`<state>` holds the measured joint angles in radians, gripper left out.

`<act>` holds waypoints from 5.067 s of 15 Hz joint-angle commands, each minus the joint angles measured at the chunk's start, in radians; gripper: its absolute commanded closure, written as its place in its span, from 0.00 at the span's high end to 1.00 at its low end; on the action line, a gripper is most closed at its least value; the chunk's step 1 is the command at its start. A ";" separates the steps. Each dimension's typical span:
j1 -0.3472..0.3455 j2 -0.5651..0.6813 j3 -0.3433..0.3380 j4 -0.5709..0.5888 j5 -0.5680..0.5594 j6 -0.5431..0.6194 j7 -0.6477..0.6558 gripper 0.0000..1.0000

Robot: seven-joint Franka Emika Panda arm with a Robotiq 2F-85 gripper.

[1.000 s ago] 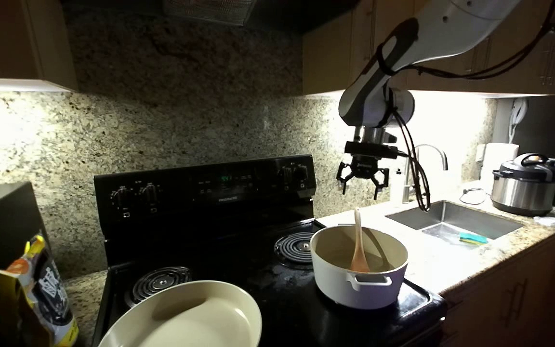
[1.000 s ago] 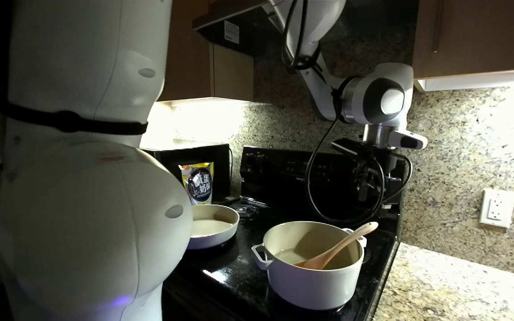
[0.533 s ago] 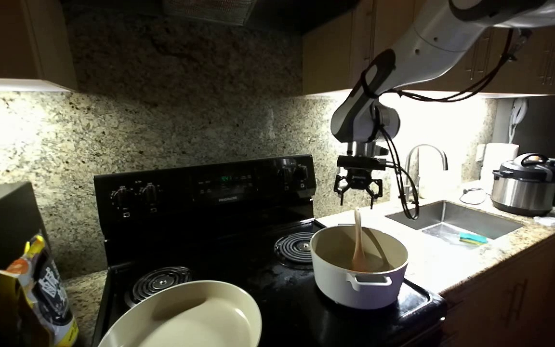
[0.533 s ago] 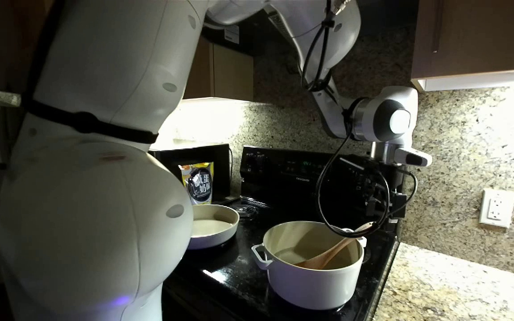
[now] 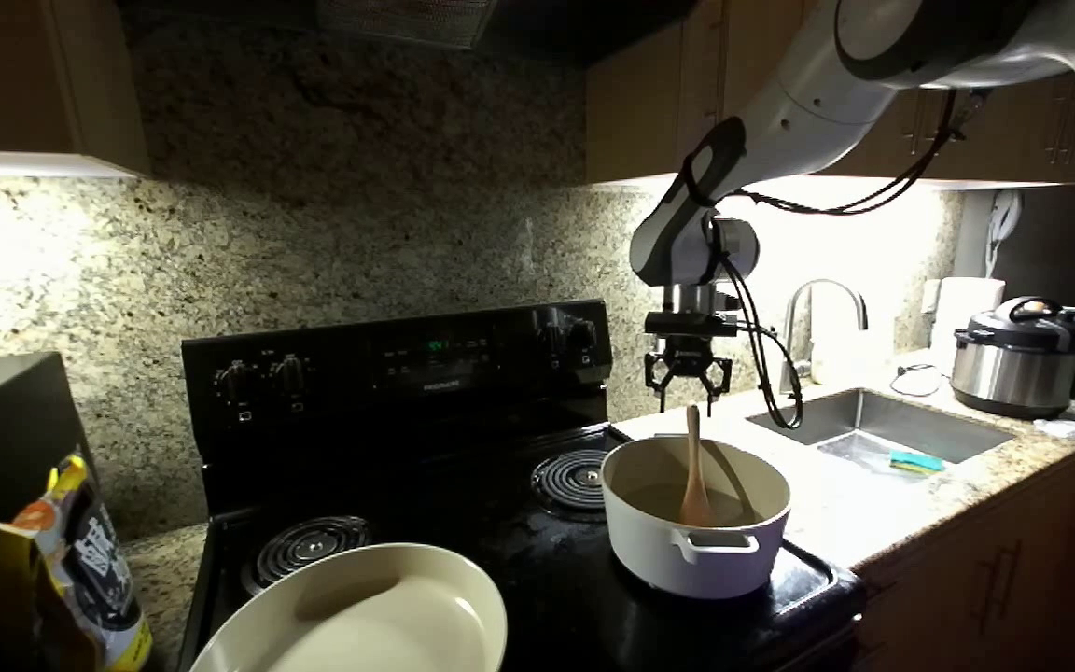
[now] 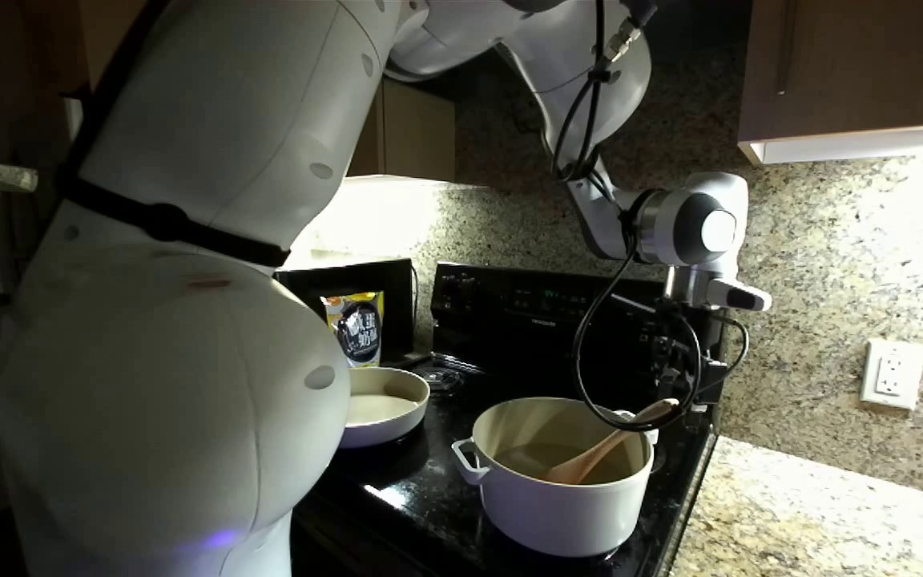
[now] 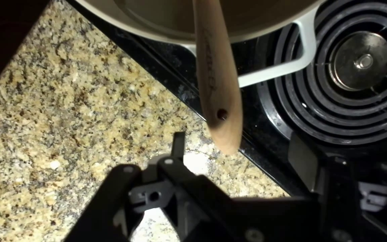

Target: Stir the contents of the white pot with the cooking stick

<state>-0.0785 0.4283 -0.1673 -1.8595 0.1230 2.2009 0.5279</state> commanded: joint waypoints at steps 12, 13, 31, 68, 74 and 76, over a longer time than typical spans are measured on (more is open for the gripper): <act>0.057 -0.045 -0.015 -0.030 -0.103 -0.118 0.021 0.29; 0.066 -0.051 -0.014 -0.035 -0.111 -0.116 0.023 0.21; 0.037 -0.275 -0.020 -0.269 -0.116 -0.001 -0.032 0.07; 0.006 -0.588 0.078 -0.607 -0.319 0.492 0.106 0.07; 0.001 -0.601 0.136 -0.597 -0.298 0.487 0.105 0.07; -0.010 -0.597 0.140 -0.589 -0.310 0.488 0.120 0.07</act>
<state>-0.0529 -0.1549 -0.0496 -2.4409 -0.1882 2.6670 0.6449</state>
